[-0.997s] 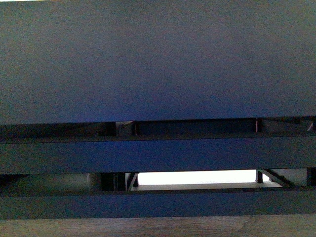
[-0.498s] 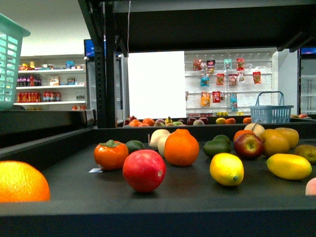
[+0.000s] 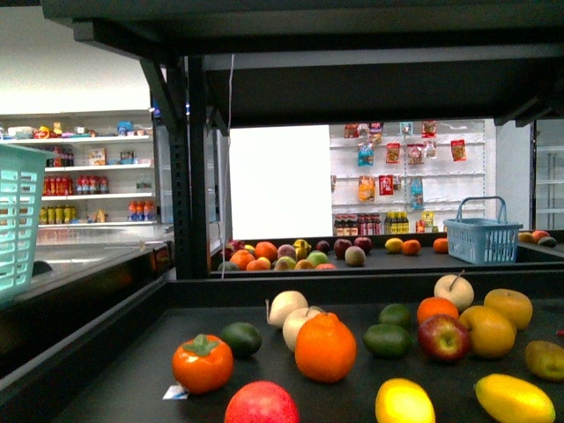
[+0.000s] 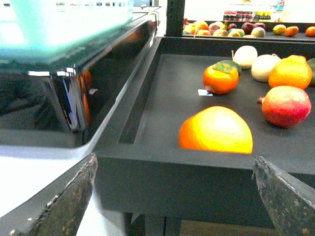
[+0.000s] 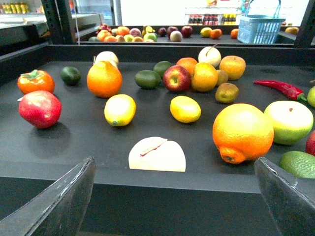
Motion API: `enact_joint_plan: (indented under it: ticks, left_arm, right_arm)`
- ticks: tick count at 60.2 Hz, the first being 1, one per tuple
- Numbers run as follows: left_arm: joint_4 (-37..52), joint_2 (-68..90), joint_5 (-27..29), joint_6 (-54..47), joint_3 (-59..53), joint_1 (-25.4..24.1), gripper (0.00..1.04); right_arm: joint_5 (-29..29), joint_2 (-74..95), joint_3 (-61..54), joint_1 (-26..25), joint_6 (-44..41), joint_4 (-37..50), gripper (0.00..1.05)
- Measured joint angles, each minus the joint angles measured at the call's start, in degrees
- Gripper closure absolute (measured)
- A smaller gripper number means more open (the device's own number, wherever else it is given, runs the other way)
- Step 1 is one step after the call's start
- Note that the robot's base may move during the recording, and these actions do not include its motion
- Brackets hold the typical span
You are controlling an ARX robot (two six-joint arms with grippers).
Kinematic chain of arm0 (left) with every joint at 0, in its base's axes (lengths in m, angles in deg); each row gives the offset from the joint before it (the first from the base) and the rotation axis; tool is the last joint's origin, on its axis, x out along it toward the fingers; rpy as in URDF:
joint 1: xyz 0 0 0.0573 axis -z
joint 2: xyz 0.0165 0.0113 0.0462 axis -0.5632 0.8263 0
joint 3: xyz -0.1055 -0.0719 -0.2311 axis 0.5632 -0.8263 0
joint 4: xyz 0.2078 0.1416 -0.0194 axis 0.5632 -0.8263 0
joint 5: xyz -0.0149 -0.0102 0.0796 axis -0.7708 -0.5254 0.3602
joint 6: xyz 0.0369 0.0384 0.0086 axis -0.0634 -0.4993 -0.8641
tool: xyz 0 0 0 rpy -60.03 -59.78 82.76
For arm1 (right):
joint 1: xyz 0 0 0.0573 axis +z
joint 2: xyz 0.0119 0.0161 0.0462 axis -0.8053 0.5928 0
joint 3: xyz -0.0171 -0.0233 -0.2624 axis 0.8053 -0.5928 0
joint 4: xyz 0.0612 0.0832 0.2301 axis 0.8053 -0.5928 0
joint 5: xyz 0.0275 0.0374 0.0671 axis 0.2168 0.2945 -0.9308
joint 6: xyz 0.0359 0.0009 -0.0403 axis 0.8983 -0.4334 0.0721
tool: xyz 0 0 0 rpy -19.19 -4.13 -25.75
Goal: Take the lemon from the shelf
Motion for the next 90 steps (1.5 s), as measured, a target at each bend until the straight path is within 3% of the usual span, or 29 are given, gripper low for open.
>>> enact_joint_plan:
  ticks: [67,74,85,90]
  left_arm:
    - [-0.2,0.11,-0.09,0.2,0.04,-0.02,0.08]
    - [-8.13,7.43,-2.82,11.26,3.3,-1.16,0.08]
    - [1.11,23.76,-12.41,24.06,12.0,-8.13,0.08]
    - [6.08,34.56,-19.15,30.18,18.99,-14.16,0.08]
  right_arm:
    - [0.0,0.0,0.0,0.0,0.0,0.02,0.07]
    - [0.0,0.0,0.0,0.0,0.0,0.02,0.07]
    - [0.0,0.0,0.0,0.0,0.0,0.02,0.07]
    - [0.0,0.0,0.0,0.0,0.0,0.02,0.07]
